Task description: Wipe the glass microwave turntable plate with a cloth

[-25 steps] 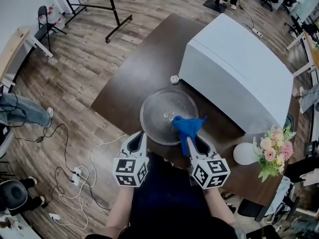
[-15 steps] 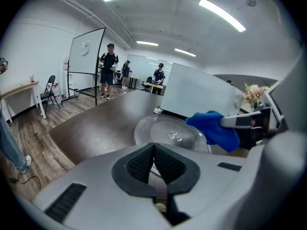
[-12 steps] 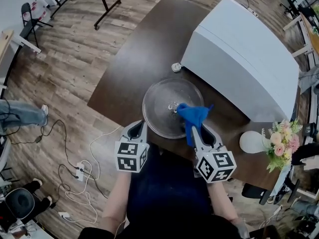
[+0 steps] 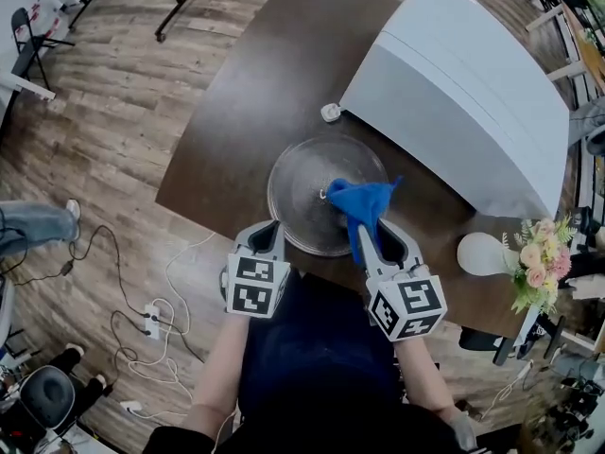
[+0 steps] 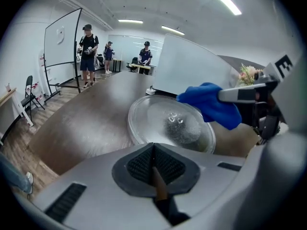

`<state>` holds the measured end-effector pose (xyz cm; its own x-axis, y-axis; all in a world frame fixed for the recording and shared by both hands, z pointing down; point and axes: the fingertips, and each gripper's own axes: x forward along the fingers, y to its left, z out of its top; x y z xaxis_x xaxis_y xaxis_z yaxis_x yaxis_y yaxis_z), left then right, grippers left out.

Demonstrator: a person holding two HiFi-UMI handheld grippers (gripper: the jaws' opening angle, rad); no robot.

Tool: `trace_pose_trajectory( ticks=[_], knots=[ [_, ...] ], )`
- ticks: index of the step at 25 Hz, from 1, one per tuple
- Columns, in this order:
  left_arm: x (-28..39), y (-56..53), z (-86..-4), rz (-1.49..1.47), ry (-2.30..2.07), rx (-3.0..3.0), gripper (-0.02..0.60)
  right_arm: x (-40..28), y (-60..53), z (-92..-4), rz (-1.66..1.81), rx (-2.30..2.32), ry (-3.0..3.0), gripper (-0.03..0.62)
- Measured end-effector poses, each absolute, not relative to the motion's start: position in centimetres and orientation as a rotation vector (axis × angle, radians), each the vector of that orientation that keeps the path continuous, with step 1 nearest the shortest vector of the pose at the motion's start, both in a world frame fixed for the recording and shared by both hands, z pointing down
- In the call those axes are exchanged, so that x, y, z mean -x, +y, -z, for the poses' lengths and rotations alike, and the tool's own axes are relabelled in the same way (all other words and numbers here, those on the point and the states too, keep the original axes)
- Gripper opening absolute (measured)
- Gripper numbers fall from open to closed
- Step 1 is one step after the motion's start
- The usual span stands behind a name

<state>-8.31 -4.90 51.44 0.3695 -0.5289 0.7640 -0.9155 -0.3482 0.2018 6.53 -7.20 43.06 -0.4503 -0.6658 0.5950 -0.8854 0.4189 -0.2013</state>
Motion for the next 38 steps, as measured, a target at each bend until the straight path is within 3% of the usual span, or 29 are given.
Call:
trace_pose_trajectory(
  ticks=[13, 22, 38],
  knots=[
    [8.5, -5.1, -52.2, -0.768, -1.179, -1.983, 0.005, 2.1, -11.4, -42.2, -0.595, -1.086, -2.388, 0.075],
    [8.7, -5.2, -52.2, -0.726, -1.173, -1.989, 0.005, 7.9, -11.2, -47.3, -0.692, -0.819, -2.357, 0.075],
    [8.6, -5.1, -52.3, -0.731, -1.167, -1.959, 0.003, 7.6, -11.8, -51.6, -0.628, -0.727, -2.238, 0.074]
  ],
)
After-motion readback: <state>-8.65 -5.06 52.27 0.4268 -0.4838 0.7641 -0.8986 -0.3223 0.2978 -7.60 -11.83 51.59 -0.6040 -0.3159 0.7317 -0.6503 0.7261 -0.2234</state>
